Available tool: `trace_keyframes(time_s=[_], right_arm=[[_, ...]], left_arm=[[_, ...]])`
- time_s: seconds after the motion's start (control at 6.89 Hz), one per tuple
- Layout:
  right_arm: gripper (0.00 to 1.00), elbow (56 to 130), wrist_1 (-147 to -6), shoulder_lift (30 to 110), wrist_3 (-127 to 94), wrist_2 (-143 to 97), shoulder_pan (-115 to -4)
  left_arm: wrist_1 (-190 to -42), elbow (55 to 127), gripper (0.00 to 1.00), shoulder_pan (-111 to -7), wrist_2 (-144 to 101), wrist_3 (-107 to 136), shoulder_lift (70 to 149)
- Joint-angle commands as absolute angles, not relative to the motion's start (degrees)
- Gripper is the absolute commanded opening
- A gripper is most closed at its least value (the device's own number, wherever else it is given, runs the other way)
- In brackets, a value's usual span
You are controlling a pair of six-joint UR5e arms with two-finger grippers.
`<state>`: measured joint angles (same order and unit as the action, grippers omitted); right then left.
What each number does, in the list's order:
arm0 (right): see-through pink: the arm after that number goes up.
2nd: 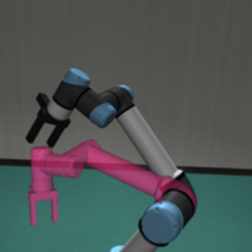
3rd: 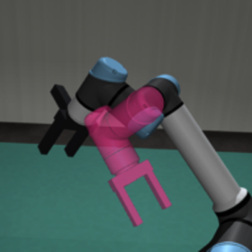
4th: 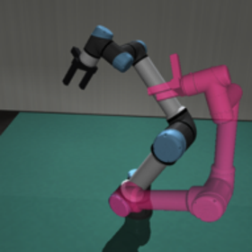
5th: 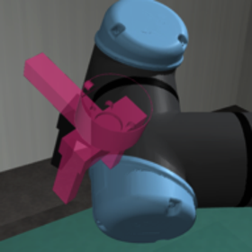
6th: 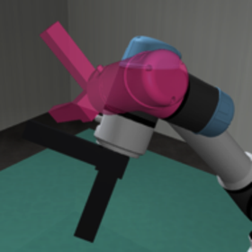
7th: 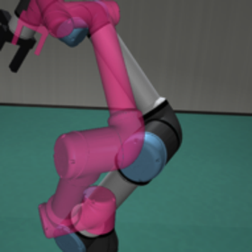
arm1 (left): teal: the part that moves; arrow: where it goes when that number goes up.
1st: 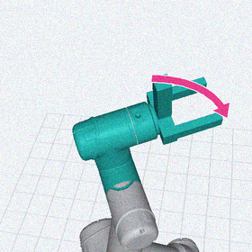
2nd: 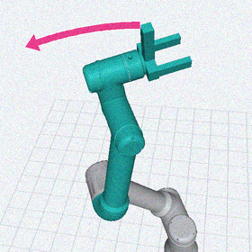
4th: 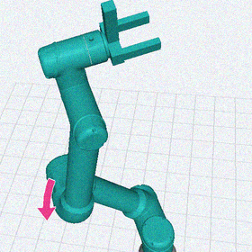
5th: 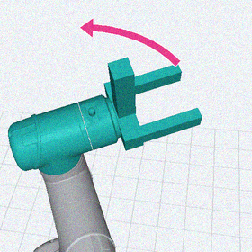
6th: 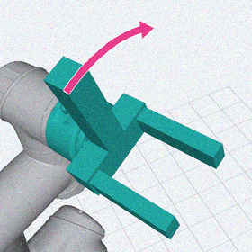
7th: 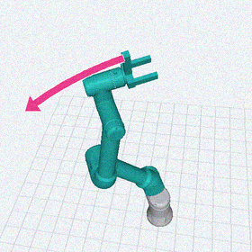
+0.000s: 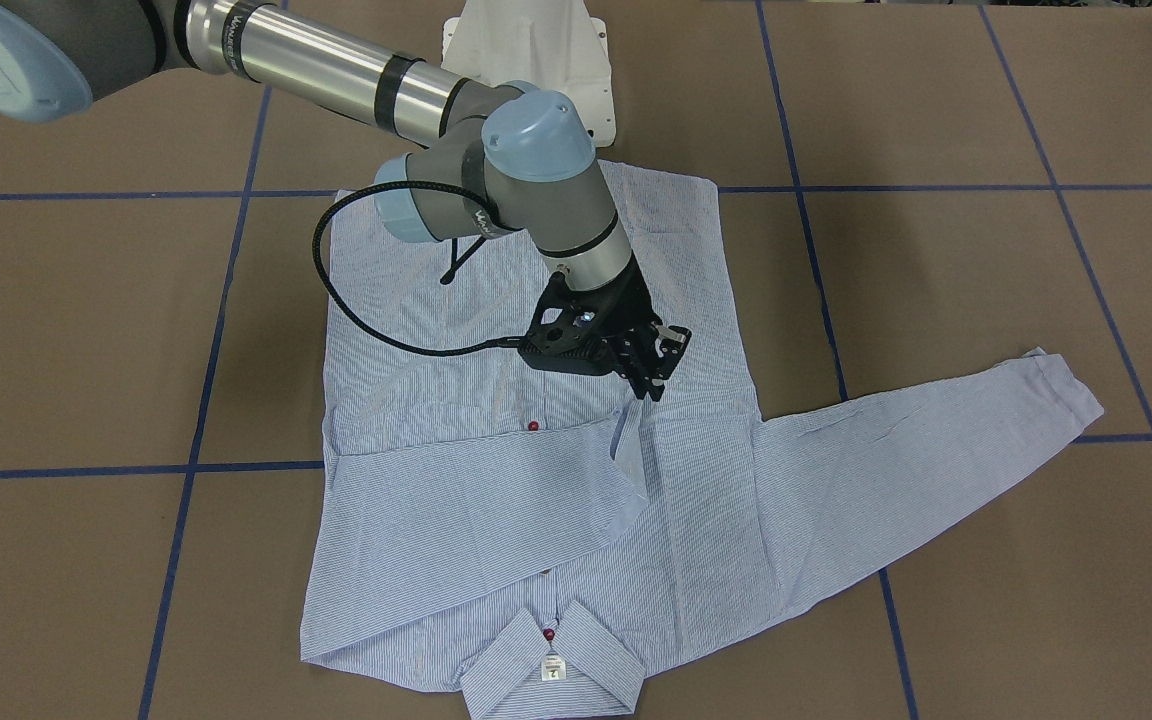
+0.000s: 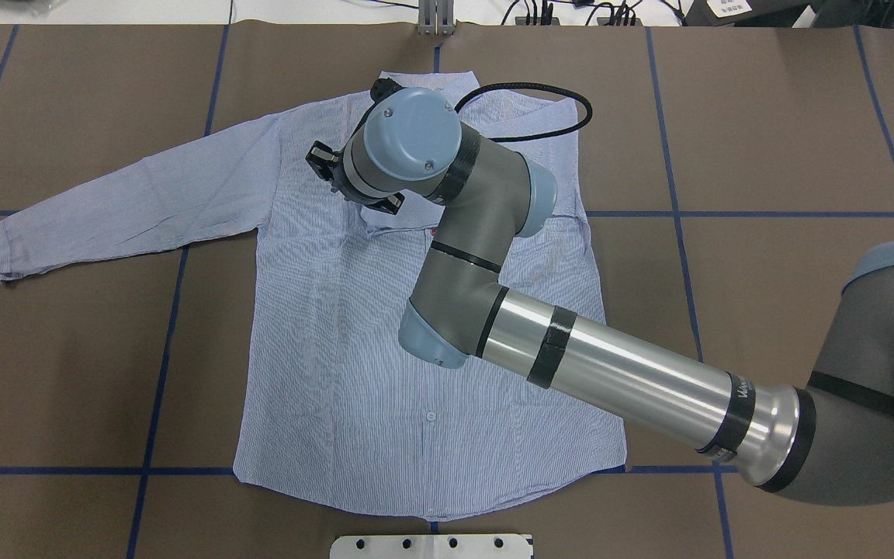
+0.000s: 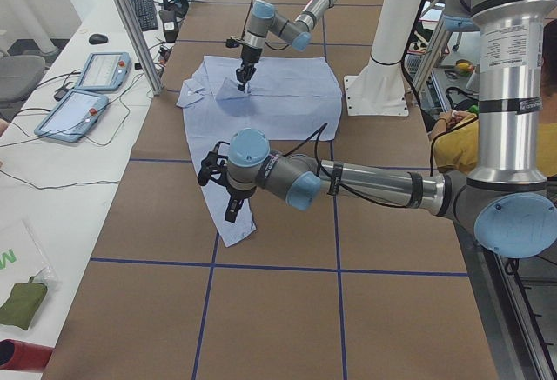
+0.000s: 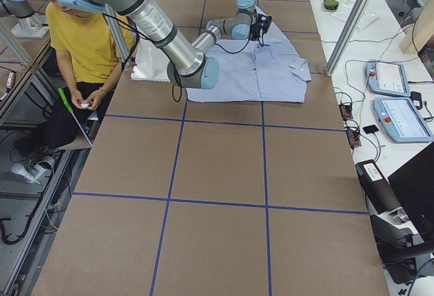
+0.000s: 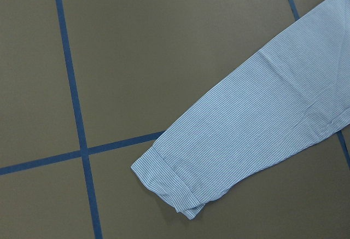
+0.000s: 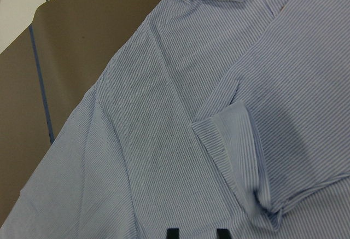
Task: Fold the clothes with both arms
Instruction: 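Fold the held sleeve across the shirt front toward the collar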
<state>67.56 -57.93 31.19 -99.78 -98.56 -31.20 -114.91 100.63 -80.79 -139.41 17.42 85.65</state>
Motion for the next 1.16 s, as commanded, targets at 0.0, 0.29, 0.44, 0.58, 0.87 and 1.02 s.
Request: trace_keyframes(time_s=[0.0, 0.29, 0.44, 0.58, 0.87, 1.02], right_arm=[[1.00, 67.7, -58.0, 30.8, -100.4, -96.4, -30.1], [1.00, 71.3, -58.8, 31.5, -106.0, -96.5, -30.5], [0.99, 74.8, -60.2, 36.1, -106.9, -96.5, -31.2], [0.98, 81.7, -60.8, 42.5, -107.0, -96.9, -32.8], [0.98, 93.9, -61.0, 52.9, -106.9, -97.7, -35.1], [0.98, 97.3, -61.3, 56.0, -106.9, -99.5, -37.0]], left_arm=[[-123.7, 99.9, 1.00, -74.2, -137.0, 29.6, 86.1], [-127.1, 96.4, 0.99, -71.8, -130.9, 36.3, 89.8], [-127.4, 91.2, 0.99, -71.6, -130.9, 40.1, 92.3], [-127.4, 89.2, 0.97, -69.0, -130.8, 40.7, 92.5], [-127.6, 86.7, 0.97, -64.1, -130.6, 48.9, 92.3], [-131.1, 83.8, 0.94, -63.9, -129.6, 49.3, 92.1]])
